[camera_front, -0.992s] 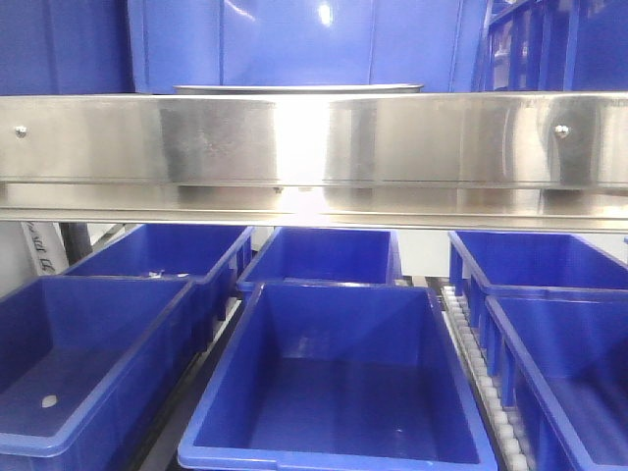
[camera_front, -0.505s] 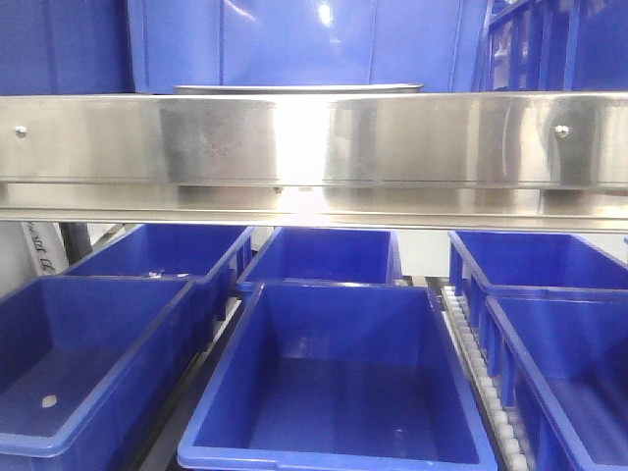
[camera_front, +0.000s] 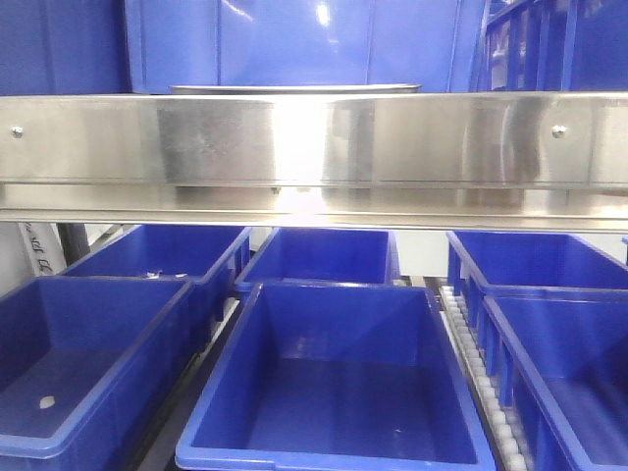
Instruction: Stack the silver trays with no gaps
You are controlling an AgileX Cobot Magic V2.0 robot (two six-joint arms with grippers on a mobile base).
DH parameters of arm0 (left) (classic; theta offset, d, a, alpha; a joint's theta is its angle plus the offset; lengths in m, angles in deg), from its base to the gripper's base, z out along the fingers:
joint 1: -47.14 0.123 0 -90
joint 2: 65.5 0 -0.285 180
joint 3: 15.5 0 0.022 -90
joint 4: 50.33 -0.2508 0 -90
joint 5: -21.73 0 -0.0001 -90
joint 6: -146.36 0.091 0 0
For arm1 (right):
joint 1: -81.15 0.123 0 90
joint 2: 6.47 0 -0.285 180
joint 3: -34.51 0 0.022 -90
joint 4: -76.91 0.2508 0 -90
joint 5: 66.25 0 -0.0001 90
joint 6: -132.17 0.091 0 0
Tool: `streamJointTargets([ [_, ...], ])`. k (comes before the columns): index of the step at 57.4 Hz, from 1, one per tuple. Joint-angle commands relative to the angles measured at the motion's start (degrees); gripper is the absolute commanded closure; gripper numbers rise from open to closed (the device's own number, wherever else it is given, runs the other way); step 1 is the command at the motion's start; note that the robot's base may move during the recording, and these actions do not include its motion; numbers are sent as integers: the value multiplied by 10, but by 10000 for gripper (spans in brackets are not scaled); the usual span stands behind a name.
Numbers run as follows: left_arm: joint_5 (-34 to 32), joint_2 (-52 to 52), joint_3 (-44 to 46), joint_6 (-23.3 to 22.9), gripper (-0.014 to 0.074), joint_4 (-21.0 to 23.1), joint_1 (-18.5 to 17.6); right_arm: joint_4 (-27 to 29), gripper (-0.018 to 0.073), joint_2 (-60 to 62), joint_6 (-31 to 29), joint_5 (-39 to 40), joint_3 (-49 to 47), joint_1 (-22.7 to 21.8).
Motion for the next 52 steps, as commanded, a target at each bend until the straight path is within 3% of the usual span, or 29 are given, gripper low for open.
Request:
streamJointTargets([
  [1, -11, -3, -1, -2, 606, 4, -1, 27, 640, 6, -4, 44, 33, -21],
  [17, -11, -3, -1, -2, 606, 3, -1, 34, 640, 26, -4, 181, 231, -24],
  [31, -11, -3, -1, -2, 606, 3, -1, -22, 640, 26, -4, 302, 356, -24],
  [37, -11, -3, -1, -2, 606, 3, -1, -22, 640, 26, -4, 357, 396, -24],
  [52, -11, -3, -1, -2, 606, 3, -1, -23, 640, 26, 25, 380, 457, -21],
])
